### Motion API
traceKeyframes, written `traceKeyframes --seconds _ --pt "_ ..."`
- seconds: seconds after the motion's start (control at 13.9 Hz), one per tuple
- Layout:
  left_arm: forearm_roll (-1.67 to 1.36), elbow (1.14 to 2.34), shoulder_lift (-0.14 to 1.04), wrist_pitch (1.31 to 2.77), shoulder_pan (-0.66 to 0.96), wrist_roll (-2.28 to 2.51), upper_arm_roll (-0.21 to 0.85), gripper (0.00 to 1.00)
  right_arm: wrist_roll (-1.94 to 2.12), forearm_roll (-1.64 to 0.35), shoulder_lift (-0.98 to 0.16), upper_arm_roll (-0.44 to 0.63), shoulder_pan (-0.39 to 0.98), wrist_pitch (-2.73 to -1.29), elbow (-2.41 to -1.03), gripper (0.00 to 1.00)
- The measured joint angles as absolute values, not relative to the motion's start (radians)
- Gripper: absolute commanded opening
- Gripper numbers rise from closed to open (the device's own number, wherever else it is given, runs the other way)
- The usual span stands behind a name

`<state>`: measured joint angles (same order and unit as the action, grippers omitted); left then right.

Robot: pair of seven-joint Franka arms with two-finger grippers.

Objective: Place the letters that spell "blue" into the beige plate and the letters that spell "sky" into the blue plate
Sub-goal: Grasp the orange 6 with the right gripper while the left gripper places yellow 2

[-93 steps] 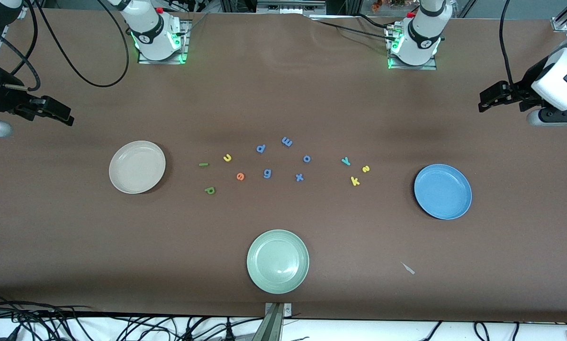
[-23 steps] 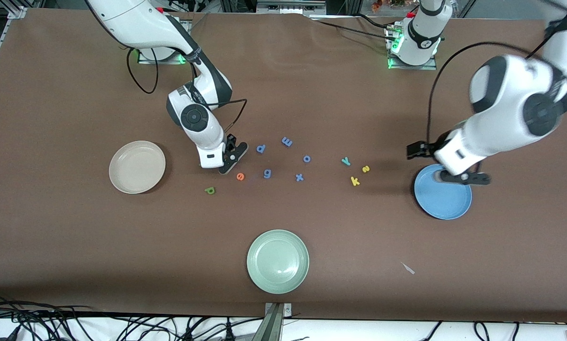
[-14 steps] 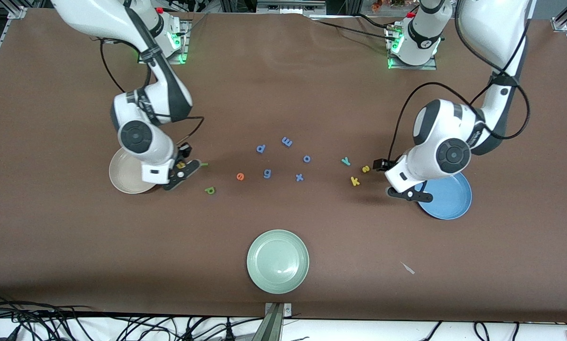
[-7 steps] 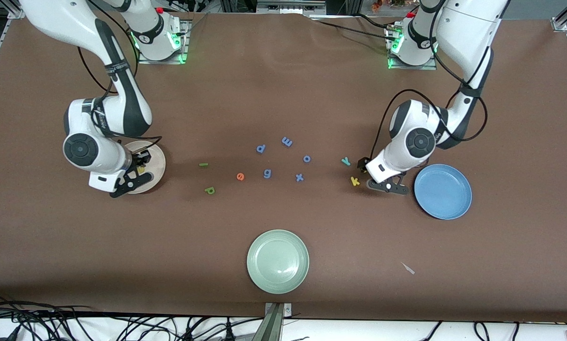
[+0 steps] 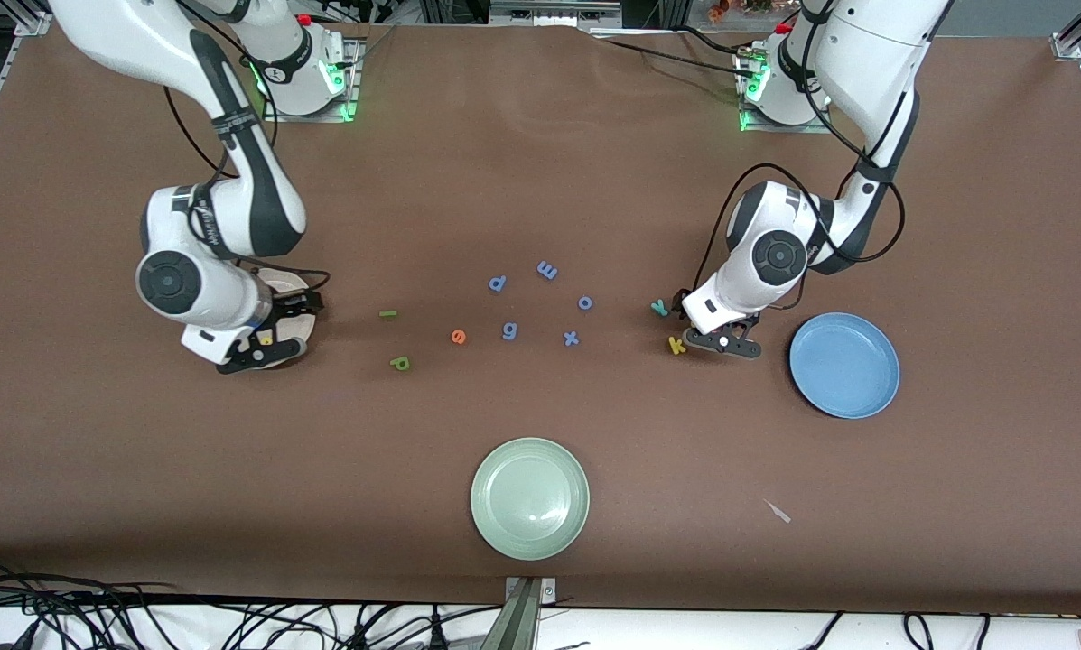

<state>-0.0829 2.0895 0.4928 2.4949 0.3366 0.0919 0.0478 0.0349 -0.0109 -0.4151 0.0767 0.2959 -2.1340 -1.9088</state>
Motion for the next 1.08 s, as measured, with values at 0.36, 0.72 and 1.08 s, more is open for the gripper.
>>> traceKeyframes --seconds 0.36,0.72,1.08 --pt "-0.036 2.092 0.502 2.512 0.339 0.092 0.046 0.24 -0.290 -0.041 -0.466 -0.047 0.315 -2.152 -1.807 1.00" --pt "-0.032 2.092 0.500 2.516 0.338 0.092 0.042 0.13 -0.491 -0.087 -0.589 -0.091 0.360 -2.184 -1.677 1.00" --pt "-0.032 2.091 0.434 2.520 0.240 0.076 0.029 0.12 -0.648 -0.087 -0.694 -0.093 0.443 -2.262 -1.614 1.00"
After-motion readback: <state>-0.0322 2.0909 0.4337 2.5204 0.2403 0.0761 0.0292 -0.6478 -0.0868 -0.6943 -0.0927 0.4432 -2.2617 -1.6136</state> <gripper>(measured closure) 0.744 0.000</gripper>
